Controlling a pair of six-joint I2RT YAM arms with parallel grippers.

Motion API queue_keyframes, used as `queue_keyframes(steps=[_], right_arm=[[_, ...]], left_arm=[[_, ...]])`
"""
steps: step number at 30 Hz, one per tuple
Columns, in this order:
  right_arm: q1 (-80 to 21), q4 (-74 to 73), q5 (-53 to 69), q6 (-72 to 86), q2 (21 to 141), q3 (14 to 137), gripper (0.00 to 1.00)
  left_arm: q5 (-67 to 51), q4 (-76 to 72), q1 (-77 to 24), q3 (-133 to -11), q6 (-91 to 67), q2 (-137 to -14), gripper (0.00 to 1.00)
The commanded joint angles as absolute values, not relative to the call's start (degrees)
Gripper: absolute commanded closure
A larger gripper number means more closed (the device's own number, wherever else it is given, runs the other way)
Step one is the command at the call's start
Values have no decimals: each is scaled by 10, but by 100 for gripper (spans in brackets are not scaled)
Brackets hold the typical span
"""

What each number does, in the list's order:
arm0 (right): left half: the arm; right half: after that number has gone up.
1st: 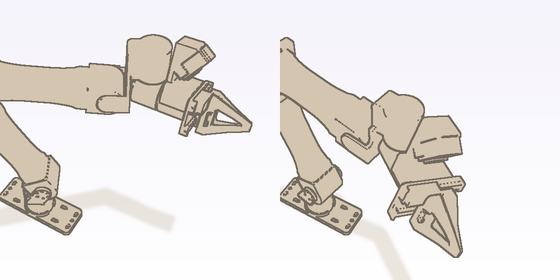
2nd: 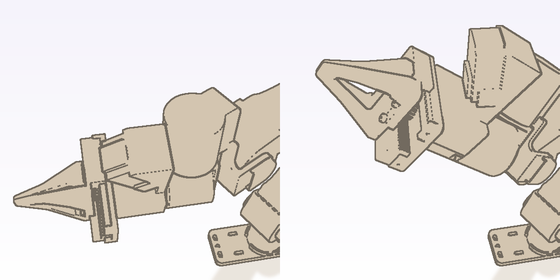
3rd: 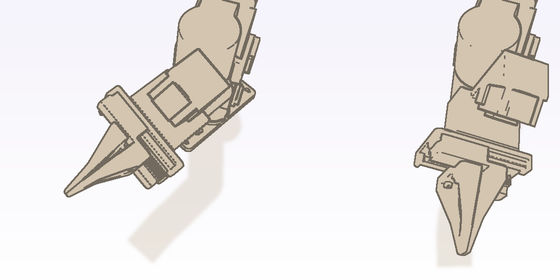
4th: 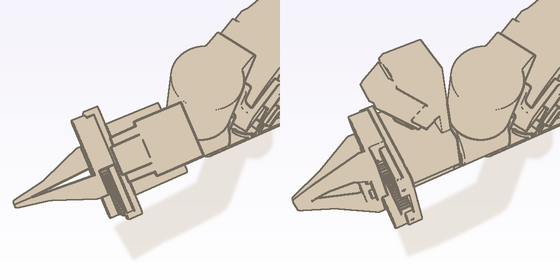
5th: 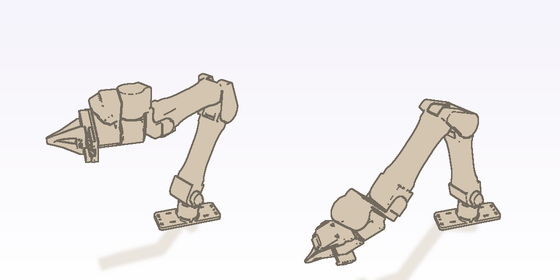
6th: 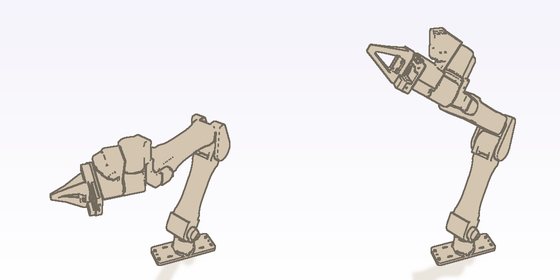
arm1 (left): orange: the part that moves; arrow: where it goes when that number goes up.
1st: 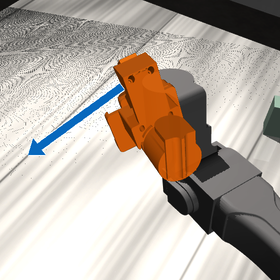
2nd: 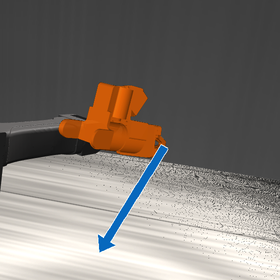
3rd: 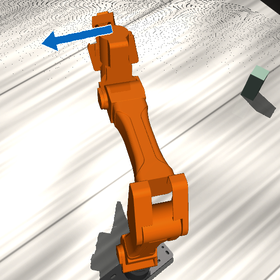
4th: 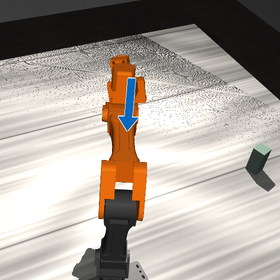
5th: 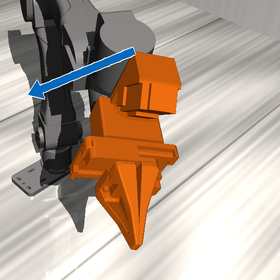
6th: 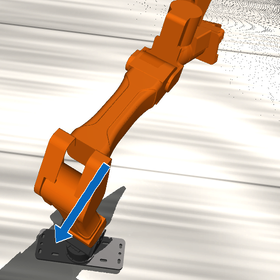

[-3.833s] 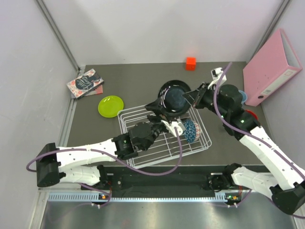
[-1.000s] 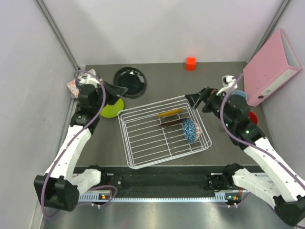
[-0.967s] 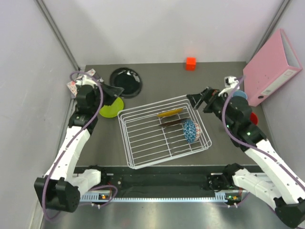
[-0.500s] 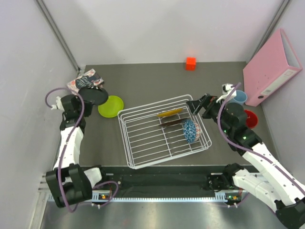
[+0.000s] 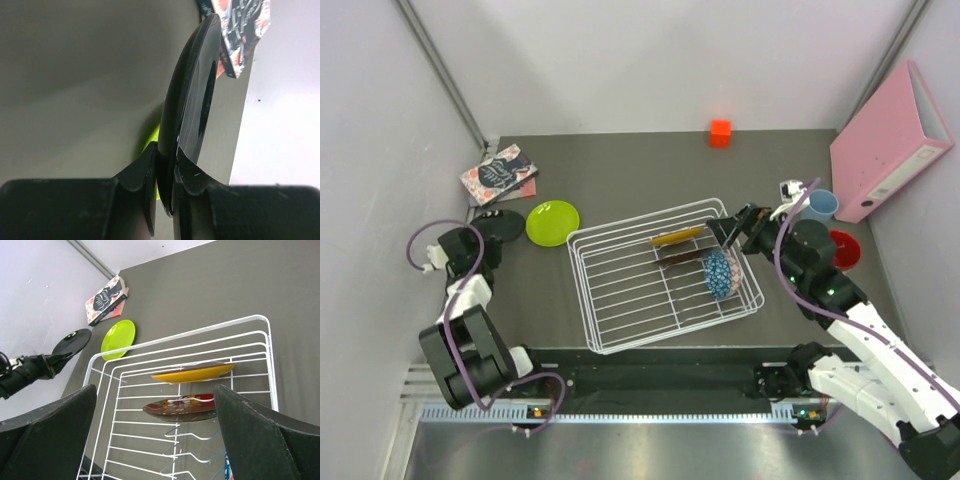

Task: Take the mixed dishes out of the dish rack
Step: Place the plate at the center of the board.

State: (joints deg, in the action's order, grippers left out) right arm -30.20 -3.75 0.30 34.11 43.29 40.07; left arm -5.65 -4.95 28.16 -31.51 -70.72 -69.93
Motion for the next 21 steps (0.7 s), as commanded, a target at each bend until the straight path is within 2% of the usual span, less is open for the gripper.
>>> queue_keyframes(steps=[1, 21], right_arm=[[-303, -10, 18, 343, 430, 402, 0], [-303, -26, 11, 338, 431, 396, 0]], left_arm=[[-76, -137, 287, -307, -729, -738, 100], [-77, -165, 314, -342, -700, -880, 100]])
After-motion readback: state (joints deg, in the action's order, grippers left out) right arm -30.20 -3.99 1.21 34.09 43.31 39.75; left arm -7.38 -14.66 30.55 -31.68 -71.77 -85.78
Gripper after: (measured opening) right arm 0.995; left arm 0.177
